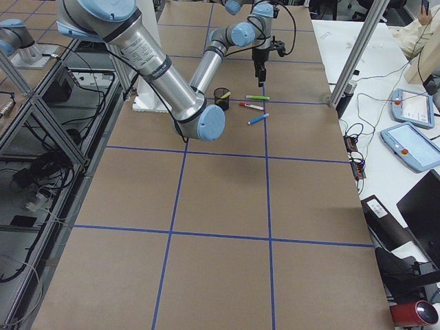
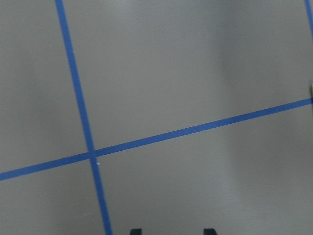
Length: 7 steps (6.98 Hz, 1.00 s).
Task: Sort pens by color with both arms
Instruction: 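Move the left gripper over the pen cup while the right arm withdraws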
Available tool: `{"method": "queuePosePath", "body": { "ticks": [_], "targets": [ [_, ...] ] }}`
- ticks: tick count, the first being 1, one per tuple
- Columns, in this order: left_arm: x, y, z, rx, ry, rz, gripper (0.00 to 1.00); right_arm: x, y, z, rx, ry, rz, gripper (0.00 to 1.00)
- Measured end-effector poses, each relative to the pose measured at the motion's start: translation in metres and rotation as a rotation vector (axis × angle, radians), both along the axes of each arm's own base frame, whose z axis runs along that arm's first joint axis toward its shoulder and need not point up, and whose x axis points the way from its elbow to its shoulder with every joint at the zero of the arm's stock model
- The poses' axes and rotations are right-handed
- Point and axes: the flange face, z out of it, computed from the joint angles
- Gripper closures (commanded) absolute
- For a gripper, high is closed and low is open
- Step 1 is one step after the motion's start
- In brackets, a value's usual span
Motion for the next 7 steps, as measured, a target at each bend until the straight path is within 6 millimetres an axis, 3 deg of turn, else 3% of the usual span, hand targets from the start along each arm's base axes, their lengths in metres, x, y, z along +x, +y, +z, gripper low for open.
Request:
{"method": "queuePosePath", "body": {
  "ticks": [2,4,7],
  "targets": [
    [0.058,0.034,-0.045,-0.07,0.029,0.014,0.49,0.058,-0.017,0.03,0.01,-0.011,-0.011,0.14],
    [0.115,0.075,-0.074,-0.047,0.041,0.026,0.49,0.107,-0.031,0.056,0.03,-0.015,-0.029,0.14],
    [0.188,0.131,-0.117,0.057,0.085,0.071,0.49,0.12,-0.034,0.065,0.026,-0.021,-0.038,0.13]
  ]
}}
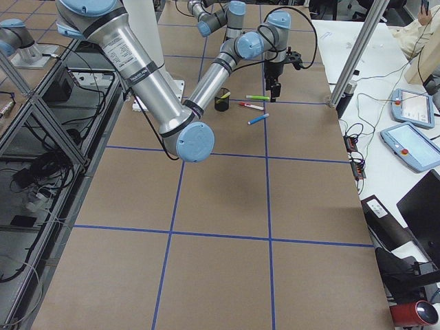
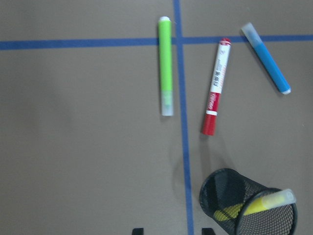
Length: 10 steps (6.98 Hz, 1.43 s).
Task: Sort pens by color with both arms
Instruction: 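Move the left gripper over the pen cup while the right arm withdraws, then lower the left gripper into the cup and grasp the yellow highlighter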
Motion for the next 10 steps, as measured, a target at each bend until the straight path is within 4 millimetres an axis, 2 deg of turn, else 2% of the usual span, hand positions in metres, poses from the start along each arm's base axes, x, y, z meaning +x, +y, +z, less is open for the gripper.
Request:
{"method": "queuePosePath", "body": {
  "ticks": [2,4,8,10],
  "targets": [
    [0.036,0.019,-0.029,0.053,0.003,-0.015,0.49,0.0,0.0,0.002,-0.003,0.001,-0.001,0.13],
    [0.05,0.018,-0.05,0.108,-0.007,-0.087,0.49,-0.001,0.0,0.003,-0.006,0.001,-0.002,0.13],
    [0.067,0.003,-0.04,0.159,-0.07,-0.148,0.49,-0.002,0.0,0.003,-0.013,-0.004,-0.005,0.12],
    [0.077,0.013,-0.042,0.161,-0.07,-0.132,0.5,-0.004,0.0,0.003,-0.02,-0.009,-0.01,0.12]
  ]
}}
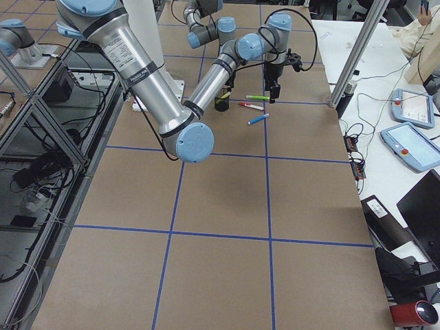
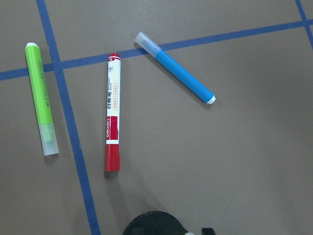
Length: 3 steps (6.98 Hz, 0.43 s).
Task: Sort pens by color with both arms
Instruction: 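Lower the left gripper into the cup and grasp the yellow highlighter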
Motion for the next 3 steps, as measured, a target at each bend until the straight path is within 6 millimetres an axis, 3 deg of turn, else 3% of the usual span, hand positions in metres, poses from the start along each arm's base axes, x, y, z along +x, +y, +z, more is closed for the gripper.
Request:
{"method": "queuePosePath", "body": {
  "ticks": [3],
  "targets": [
    [0.015,0.011,-0.005,0.001,-0.005,0.02,0.5,0.0,0.0,0.002,-0.004,0.0,-0.001,0.12]
  ]
}}
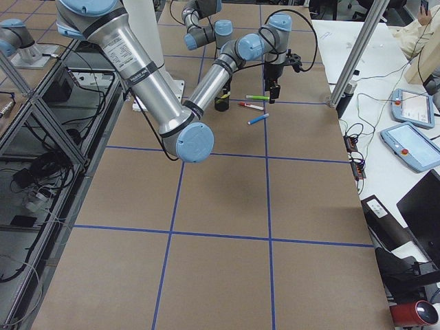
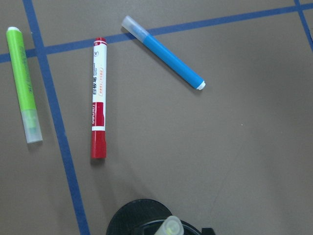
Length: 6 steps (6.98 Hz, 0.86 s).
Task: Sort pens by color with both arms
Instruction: 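Lower the left gripper into the cup and grasp the yellow highlighter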
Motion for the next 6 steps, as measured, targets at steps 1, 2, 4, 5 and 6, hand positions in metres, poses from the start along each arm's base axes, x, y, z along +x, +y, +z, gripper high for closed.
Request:
{"method": "queuePosePath", "body": {
  "ticks": [1,2,4,5,6],
  "targets": [
    [0.003,-0.001,-0.002,0.002,-0.002,-0.001,0.5,0.0,0.0,0.001,0.0,0.0,-0.001,0.12],
    [0.003,-0.002,-0.002,0.008,-0.005,-0.005,0.5,0.0,0.0,0.001,-0.001,0.001,-0.001,0.12],
    [0.002,-0.006,-0.002,0.024,-0.01,-0.01,0.51,0.0,0.0,0.001,-0.002,0.001,0.0,0.12],
    [0.001,-0.008,-0.001,0.029,-0.014,-0.012,0.51,0.0,0.0,0.001,-0.002,0.001,0.0,0.12],
    [-0.001,-0.011,0.001,0.035,-0.021,-0.013,0.53,0.0,0.0,0.001,-0.002,0.001,0.0,0.12]
  ]
}}
